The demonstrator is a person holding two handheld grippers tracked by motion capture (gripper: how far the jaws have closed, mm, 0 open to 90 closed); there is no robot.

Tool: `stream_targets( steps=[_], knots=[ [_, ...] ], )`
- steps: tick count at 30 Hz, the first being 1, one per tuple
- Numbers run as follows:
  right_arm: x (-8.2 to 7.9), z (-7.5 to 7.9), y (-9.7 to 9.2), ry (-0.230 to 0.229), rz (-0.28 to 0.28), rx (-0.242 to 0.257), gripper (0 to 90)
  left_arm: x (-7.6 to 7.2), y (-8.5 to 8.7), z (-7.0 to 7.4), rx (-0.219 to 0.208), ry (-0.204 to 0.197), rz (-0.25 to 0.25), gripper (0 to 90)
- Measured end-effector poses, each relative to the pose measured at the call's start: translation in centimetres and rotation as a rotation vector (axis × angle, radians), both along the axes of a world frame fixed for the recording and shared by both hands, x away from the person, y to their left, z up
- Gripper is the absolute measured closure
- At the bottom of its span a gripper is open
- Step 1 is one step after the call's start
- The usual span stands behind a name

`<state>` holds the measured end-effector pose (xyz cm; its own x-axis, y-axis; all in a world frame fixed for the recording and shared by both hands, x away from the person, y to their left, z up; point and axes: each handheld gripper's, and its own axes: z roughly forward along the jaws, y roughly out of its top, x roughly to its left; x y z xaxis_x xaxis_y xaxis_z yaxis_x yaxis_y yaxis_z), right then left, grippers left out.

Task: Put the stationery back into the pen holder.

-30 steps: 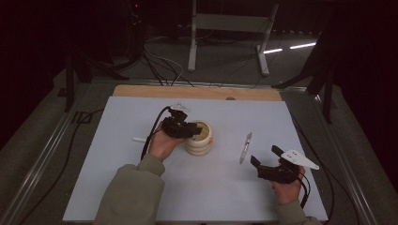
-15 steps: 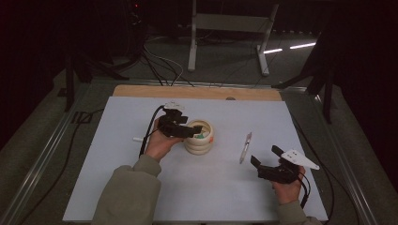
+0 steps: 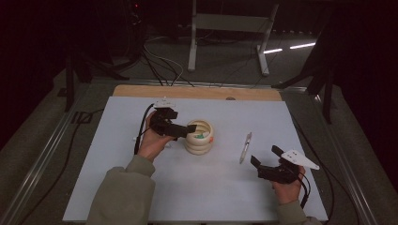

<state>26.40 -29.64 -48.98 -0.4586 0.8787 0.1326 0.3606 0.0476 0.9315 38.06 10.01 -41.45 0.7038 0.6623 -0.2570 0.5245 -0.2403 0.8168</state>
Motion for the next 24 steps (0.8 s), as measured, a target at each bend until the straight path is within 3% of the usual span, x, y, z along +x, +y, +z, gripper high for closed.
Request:
stream_targets(
  steps=[5,14,24],
  knots=[
    [0.0,0.0,0.0,0.0,0.0,0.001,0.5,-0.2,0.9,0.4,0.022,-0.013,-0.008,0.4],
    [0.0,0.0,0.0,0.001,0.0,0.001,0.5,0.0,3.3,0.2,0.014,-0.012,-0.001,0.4],
    [0.0,0.0,0.1,0.0,0.001,0.002,0.5,0.2,5.3,0.2,0.036,-0.021,0.018,0.4]
  ],
)
